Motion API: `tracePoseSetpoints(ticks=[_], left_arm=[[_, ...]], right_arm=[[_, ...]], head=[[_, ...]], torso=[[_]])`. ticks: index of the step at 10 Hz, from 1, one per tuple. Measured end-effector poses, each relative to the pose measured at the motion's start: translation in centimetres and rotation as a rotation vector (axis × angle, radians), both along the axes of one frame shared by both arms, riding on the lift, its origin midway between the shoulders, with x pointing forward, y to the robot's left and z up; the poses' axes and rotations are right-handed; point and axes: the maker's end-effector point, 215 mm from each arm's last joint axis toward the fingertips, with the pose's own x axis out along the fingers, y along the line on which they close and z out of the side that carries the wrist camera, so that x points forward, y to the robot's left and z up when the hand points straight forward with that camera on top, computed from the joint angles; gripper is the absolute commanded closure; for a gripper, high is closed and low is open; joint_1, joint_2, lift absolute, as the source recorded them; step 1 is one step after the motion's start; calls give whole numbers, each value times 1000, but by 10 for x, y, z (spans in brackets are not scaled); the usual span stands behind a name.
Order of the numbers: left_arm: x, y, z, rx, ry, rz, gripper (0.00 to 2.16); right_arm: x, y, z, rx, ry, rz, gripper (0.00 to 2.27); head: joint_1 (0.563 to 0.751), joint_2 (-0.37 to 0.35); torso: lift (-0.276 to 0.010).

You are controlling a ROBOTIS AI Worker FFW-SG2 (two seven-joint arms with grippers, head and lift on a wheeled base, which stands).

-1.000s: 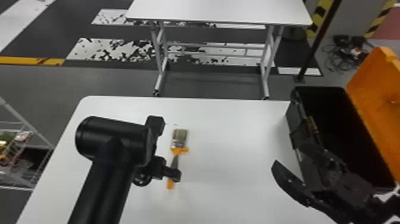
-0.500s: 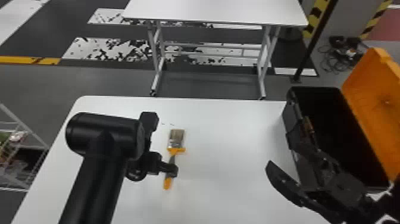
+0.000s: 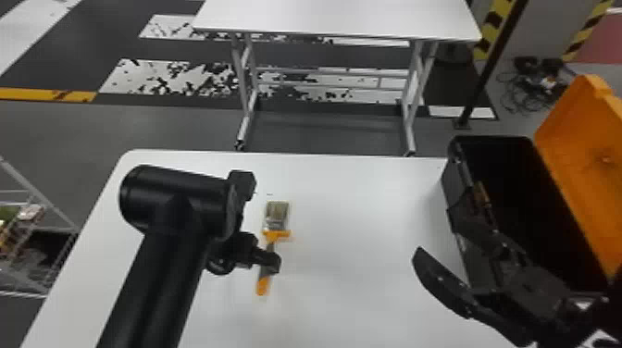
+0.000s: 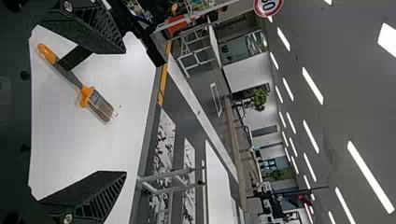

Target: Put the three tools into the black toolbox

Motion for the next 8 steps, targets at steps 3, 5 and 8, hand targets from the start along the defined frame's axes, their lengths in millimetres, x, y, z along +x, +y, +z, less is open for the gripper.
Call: tracePoseSetpoints(ticks=[3, 5, 8], left_arm=[[-5, -6, -5, -4, 20, -16, 76], [-6, -12, -6, -26, 29, -20, 124], [-3, -12, -7, -27, 44, -19, 998]], right_arm=[[2, 4, 1, 0, -4, 7, 80], [1, 6, 2, -2, -7, 10, 80], [1, 6, 3, -1, -9, 11, 80]], head=[[695, 12], [695, 3], [695, 4]], torso=[[-51], [-51], [-51]])
